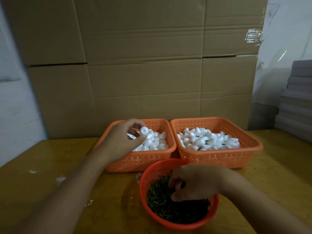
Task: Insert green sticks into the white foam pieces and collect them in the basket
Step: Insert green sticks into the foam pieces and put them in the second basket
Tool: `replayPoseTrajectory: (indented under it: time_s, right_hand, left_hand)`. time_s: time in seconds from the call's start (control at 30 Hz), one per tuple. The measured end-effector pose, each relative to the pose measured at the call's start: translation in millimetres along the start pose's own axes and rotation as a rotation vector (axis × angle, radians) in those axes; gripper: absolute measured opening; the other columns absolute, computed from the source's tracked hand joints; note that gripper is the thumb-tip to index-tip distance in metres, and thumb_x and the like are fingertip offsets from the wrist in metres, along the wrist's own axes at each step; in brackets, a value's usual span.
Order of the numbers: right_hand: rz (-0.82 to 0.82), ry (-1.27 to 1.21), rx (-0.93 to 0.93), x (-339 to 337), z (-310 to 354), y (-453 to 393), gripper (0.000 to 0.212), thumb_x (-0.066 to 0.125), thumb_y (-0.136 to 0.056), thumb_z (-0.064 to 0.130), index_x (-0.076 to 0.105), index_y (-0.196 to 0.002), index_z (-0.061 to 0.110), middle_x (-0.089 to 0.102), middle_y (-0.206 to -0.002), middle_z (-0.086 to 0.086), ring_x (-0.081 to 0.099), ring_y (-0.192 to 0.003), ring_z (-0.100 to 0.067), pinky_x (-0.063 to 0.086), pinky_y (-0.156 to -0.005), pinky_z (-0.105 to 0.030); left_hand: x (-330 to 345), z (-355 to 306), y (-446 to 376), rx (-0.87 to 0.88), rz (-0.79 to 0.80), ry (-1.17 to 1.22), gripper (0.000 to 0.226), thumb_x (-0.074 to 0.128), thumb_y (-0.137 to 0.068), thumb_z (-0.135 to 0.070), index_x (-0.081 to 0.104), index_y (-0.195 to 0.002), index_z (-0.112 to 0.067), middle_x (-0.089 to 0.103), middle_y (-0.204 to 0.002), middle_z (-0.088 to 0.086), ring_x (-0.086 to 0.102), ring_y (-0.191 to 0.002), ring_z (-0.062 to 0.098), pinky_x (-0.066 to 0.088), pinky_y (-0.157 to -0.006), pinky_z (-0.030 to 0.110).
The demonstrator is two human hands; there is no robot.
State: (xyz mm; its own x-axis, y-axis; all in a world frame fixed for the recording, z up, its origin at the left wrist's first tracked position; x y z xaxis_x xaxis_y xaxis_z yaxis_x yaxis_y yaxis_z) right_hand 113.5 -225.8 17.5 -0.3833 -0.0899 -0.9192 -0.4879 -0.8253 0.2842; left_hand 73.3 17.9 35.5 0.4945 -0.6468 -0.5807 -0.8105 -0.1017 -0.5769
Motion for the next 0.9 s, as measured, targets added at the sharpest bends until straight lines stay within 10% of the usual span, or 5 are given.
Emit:
replayPoseTrajectory:
  time_s: [0.57, 0.9]
  right_hand:
    - [-0.012, -0.005, 0.004, 0.4, -0.2, -0.4, 0.038, 0.061, -0.091, 0.051, 0.063, -0.124, 0.031, 0.066, -0.114, 0.013, 0.062, -0.103, -0.009, 0.052, -0.093, -0.037]
    - [-0.029, -0.026, 0.013, 2.7, -3.8, -2.1, 0.037, 0.057, -0.091, 0.055, 0.061, -0.122, 0.035, 0.063, -0.113, 0.015, 0.060, -0.102, -0.008, 0.052, -0.092, -0.036]
  left_hand:
    - [10.5, -36.6, 27.8, 0.052, 0.009, 0.116, 0.029, 0.072, -0.092, -0.016, 0.067, -0.107, -0.041, 0.068, -0.107, -0.017, 0.067, -0.093, 0.010, 0.055, -0.075, 0.020]
    - [8.4, -55.1, 33.4, -0.251, 0.141, 0.747, 0.037, 0.069, -0.079, -0.056, 0.075, -0.090, -0.021, 0.064, -0.071, 0.002, 0.057, -0.062, 0.012, 0.050, -0.058, 0.023]
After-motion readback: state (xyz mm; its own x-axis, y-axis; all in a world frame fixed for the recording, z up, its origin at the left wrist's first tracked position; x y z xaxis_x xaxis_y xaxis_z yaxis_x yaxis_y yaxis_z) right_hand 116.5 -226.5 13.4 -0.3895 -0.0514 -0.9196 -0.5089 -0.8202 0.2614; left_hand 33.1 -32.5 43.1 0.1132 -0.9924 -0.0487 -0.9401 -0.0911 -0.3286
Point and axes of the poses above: each hand's wrist, its own y-axis away from the middle knuckle, its own x-axis out of the palm, z = x × y, the point moved 1 cm from there along -y, towards the middle knuckle
